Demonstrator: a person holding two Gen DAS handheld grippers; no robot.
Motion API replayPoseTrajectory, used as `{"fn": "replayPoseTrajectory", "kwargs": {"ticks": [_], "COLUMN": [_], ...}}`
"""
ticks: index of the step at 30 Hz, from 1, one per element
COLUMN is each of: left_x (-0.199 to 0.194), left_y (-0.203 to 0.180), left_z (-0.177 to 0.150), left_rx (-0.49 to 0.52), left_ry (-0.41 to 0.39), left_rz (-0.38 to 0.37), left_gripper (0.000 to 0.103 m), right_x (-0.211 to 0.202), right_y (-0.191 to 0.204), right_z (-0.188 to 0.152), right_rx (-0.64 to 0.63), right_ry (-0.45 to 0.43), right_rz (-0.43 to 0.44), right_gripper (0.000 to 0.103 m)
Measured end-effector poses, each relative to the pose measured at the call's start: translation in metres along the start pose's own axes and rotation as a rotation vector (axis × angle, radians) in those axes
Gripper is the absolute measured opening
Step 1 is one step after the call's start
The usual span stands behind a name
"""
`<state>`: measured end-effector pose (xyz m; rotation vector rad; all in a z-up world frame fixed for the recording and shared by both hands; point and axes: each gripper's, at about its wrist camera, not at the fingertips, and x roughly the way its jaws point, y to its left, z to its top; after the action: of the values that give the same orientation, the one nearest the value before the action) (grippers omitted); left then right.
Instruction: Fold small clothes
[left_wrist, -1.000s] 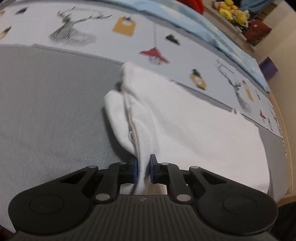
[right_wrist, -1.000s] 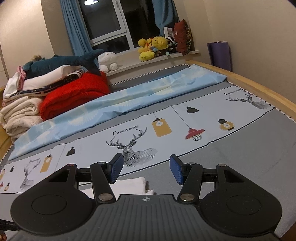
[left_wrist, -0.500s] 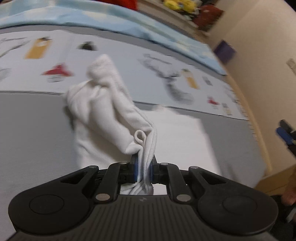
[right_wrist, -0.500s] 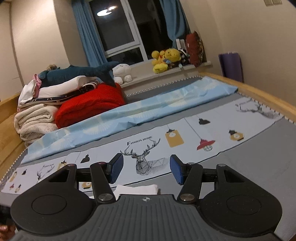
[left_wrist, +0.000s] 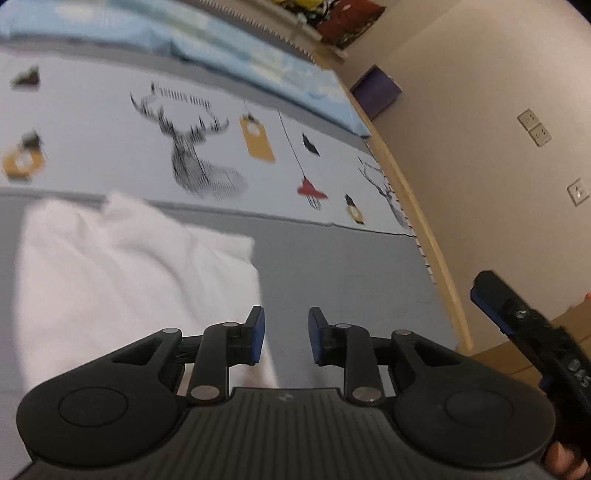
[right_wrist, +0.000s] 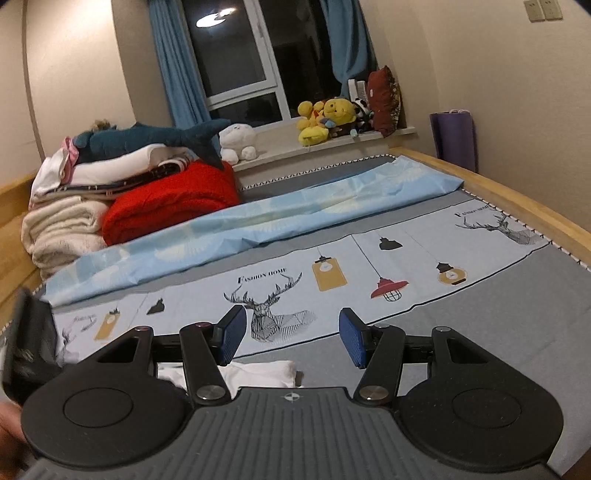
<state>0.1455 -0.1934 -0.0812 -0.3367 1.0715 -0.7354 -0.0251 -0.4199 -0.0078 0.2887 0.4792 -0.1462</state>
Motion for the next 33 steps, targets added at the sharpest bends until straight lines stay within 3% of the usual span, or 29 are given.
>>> {"fn": "replayPoseTrajectory", "kwargs": {"ticks": [3, 6, 10, 12, 14, 16, 18, 21, 23, 25, 27, 28, 30, 33], "left_x": [-0.027, -0.053, -0.074, -0.075, -0.071, -0.067, -0.070, -0.067, -0.061, -0.055, -0.048, -0.045, -0.040, -0.033], "left_y": [0.002, -0.001, 0.010, 0.024, 0.046, 0.055, 0.057, 0.065, 0.062, 0.057, 0.048, 0.046, 0.041, 0.036], "left_z": [0.010, 0.014, -0.002, -0.015, -0.028, -0.029, -0.024, -0.019, -0.018, -0.018, -0.022, -0.024, -0.028, -0.034], "left_rx": [0.096, 0.270, 0.384, 0.372, 0.297, 0.268, 0.267, 0.197, 0.215, 0.234, 0.256, 0.269, 0.291, 0.324], "left_ry": [0.033, 0.064, 0.114, 0.109, 0.139, 0.159, 0.125, 0.136, 0.145, 0.159, 0.179, 0.188, 0.208, 0.243], "left_rz": [0.070, 0.168, 0.190, 0.187, 0.182, 0.247, 0.240, 0.212, 0.227, 0.217, 0.213, 0.212, 0.200, 0.166], "left_gripper": [0.028, 0.028, 0.028, 0.028, 0.028, 0.028, 0.028, 0.028, 0.028, 0.028, 0.028, 0.028, 0.028, 0.034], "right_x": [0.002, 0.013, 0.040, 0.059, 0.076, 0.086, 0.089, 0.091, 0.090, 0.089, 0.087, 0.083, 0.071, 0.043], "right_y": [0.001, 0.002, 0.003, 0.002, 0.001, 0.003, 0.006, 0.014, 0.018, 0.020, 0.021, 0.020, 0.011, -0.018], "right_z": [0.000, -0.001, -0.006, -0.013, -0.022, -0.030, -0.038, -0.051, -0.061, -0.072, -0.082, -0.084, -0.077, -0.056], "right_rx": [-0.002, 0.006, 0.041, 0.077, 0.118, 0.126, 0.106, 0.060, 0.025, -0.011, -0.048, -0.064, -0.036, 0.115], "right_ry": [0.010, 0.060, 0.193, 0.299, 0.406, 0.490, 0.538, 0.604, 0.646, 0.689, 0.726, 0.727, 0.672, 0.543], "right_rz": [0.008, 0.025, 0.086, 0.128, 0.174, 0.185, 0.185, 0.206, 0.205, 0.218, 0.235, 0.240, 0.275, 0.344], "right_gripper": [0.058, 0.058, 0.058, 0.058, 0.058, 0.057, 0.057, 0.057, 0.057, 0.050, 0.010, 0.003, 0.003, 0.003]}}
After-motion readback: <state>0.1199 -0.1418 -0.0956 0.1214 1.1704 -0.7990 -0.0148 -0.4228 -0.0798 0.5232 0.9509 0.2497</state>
